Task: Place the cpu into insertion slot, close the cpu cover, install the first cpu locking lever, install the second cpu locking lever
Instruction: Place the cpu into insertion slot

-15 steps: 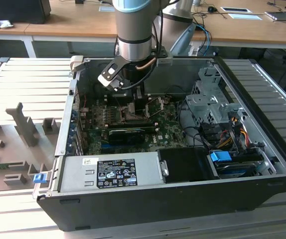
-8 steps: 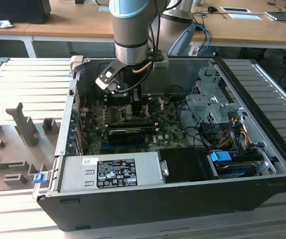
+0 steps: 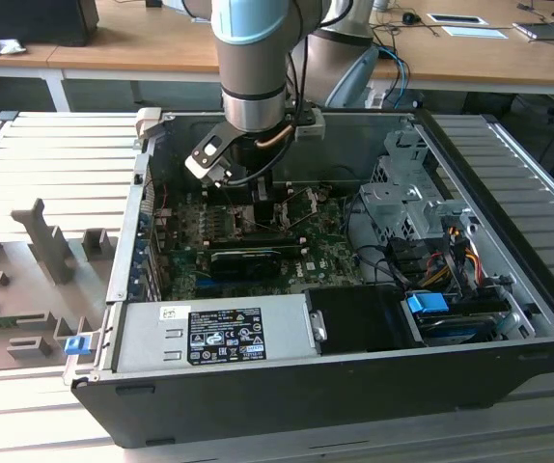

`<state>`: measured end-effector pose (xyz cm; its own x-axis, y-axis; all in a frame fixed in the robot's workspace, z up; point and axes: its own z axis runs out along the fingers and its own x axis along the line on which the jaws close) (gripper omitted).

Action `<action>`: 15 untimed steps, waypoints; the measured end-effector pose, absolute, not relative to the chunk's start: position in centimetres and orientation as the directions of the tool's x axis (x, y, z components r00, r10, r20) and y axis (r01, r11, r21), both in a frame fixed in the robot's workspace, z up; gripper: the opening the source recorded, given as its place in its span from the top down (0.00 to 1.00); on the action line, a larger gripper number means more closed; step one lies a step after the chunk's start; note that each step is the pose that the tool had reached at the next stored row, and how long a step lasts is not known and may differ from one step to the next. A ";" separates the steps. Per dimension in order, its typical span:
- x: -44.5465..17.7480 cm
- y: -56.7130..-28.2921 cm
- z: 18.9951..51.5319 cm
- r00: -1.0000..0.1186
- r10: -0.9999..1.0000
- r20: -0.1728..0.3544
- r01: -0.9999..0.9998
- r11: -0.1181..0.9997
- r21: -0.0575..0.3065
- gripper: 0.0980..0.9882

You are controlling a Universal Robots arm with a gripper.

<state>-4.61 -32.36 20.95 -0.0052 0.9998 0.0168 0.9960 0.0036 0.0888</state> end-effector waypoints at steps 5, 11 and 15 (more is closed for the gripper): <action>-4.5 -31.8 20.0 0.000 1.000 0.015 0.996 -0.001 0.087 0.52; -4.5 -31.9 20.0 0.000 1.000 0.015 0.996 -0.001 0.087 0.44; -4.5 -31.9 20.0 0.000 1.000 0.014 0.996 -0.001 0.087 0.44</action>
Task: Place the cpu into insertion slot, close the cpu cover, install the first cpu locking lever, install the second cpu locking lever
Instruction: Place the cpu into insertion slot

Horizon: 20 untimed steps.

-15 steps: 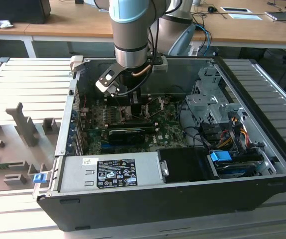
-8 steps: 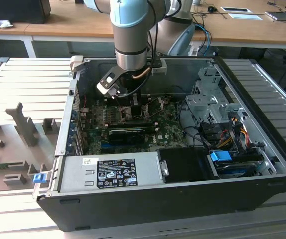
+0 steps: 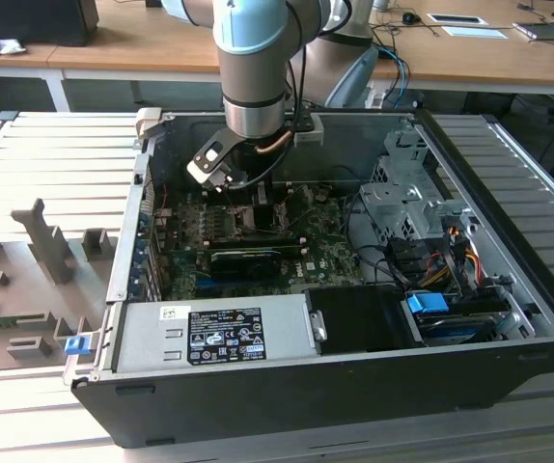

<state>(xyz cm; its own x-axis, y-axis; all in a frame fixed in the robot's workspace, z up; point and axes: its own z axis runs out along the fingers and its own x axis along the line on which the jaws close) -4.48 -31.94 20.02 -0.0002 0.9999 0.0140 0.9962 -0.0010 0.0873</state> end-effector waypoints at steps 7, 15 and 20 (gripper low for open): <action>-4.5 -31.9 20.0 0.000 1.000 0.013 0.996 -0.001 0.087 0.52; -4.5 -31.9 20.5 0.000 1.000 0.014 0.996 -0.001 0.087 0.44; -4.5 -31.9 21.0 0.000 1.000 0.014 0.996 -0.001 0.087 0.44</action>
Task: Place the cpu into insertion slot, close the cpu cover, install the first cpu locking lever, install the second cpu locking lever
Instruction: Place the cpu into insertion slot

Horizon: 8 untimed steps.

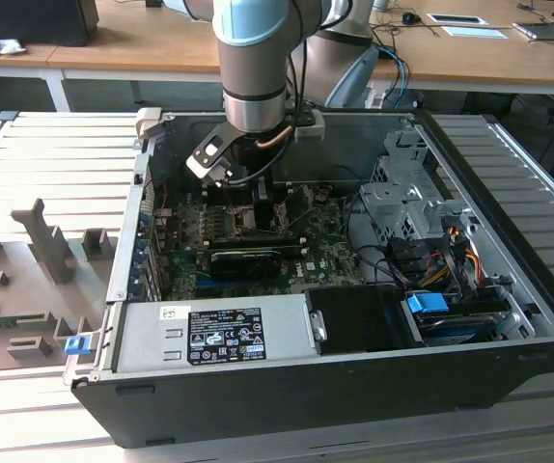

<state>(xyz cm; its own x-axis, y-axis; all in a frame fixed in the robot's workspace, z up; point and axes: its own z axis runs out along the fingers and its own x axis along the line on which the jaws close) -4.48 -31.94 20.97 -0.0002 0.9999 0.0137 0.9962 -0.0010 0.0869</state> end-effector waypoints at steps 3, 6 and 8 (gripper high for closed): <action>-4.5 -31.9 21.3 0.000 1.000 0.014 0.996 -0.001 0.087 0.44; -4.5 -31.9 21.4 0.000 1.000 0.014 0.996 -0.001 0.087 0.44; -4.5 -31.9 21.5 0.000 1.000 0.014 0.996 -0.001 0.087 0.59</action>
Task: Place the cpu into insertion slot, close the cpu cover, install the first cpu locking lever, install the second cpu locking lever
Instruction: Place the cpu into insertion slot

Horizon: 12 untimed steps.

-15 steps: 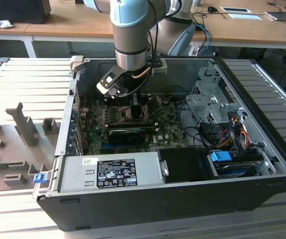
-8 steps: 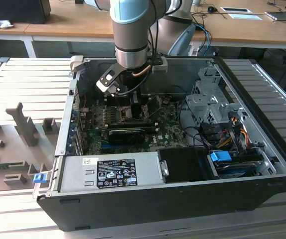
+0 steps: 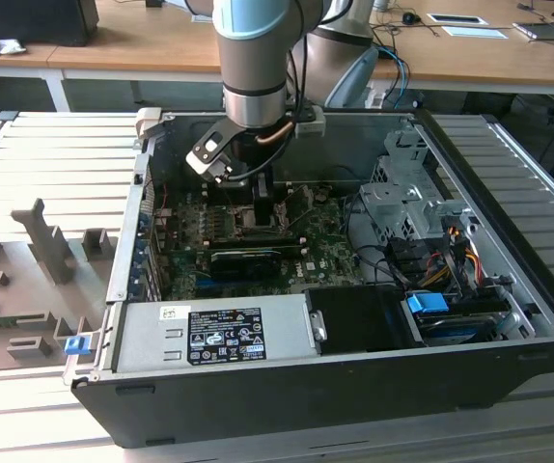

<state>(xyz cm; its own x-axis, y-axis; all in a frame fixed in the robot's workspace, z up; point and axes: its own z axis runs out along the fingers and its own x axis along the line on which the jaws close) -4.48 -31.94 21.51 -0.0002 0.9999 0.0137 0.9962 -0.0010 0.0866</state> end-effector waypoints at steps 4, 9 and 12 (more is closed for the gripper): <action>-4.5 -31.9 21.7 0.000 1.000 0.014 0.996 -0.001 0.086 0.93; -4.5 -31.9 22.2 0.000 1.000 0.013 0.996 -0.001 0.086 0.99; -4.5 -31.9 22.4 0.000 1.000 0.013 0.996 -0.001 0.086 0.99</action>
<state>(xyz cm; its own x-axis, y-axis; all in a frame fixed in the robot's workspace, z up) -4.48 -31.94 22.42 -0.0001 0.9999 0.0126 0.9963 -0.0009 0.0860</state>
